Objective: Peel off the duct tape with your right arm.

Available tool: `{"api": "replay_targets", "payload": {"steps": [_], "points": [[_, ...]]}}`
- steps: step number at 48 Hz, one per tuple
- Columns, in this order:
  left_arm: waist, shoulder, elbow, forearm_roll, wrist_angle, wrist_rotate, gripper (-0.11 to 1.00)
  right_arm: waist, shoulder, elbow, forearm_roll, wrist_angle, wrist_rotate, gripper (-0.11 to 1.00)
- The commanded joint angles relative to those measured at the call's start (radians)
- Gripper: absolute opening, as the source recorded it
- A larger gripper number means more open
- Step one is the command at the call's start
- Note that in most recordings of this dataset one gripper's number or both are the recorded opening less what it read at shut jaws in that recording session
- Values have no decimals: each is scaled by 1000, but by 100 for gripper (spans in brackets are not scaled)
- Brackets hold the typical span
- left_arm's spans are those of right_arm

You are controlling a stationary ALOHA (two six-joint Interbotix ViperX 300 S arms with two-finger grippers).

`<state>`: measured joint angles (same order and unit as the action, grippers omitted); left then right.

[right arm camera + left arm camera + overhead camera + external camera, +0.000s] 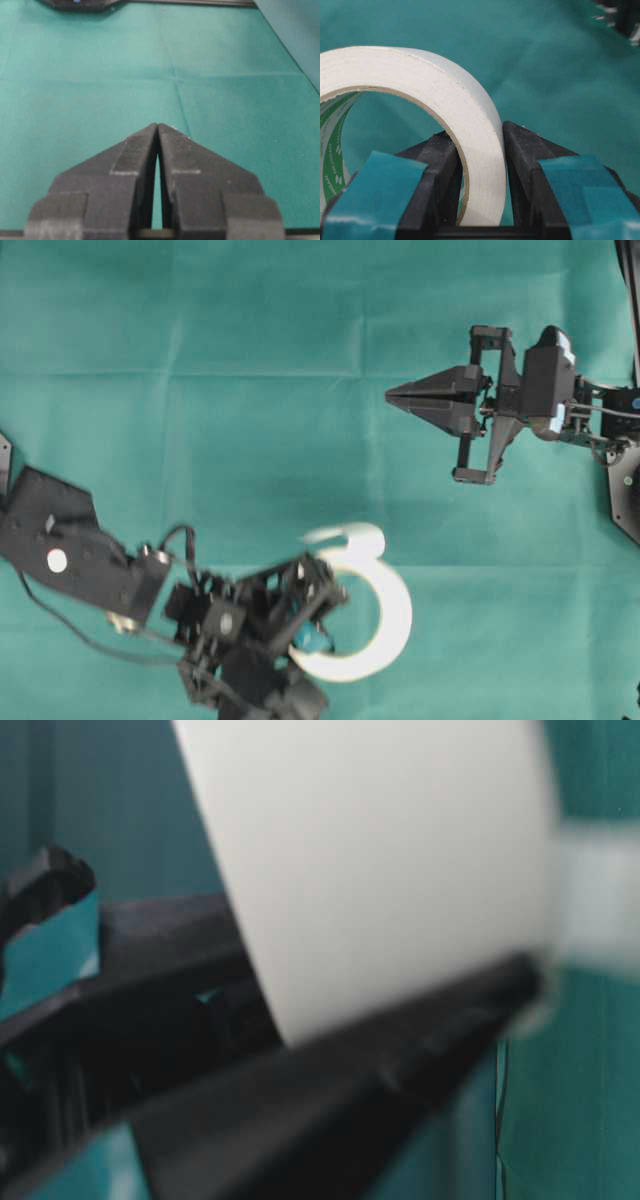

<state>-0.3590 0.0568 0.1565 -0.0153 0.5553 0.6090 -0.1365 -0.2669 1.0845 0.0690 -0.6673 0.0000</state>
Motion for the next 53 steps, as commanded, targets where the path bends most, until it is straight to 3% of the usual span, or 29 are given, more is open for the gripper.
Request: {"api": "replay_targets", "payload": {"steps": [1,17,37,53], "points": [[23,-64,2,2,-34,-3,22,-2,-25,2,-2,-8,3,-9],[124,-172,130,2,-227,-5,22,3,-35,25,-23,-8,5,-9],[186,-307,351,-6,-684,-9,22,3,-37,25,-31,-8,5,-9],[235,-337,436,-9,-890,-89,22,3,-37,14,-46,-11,75,-9]]}}
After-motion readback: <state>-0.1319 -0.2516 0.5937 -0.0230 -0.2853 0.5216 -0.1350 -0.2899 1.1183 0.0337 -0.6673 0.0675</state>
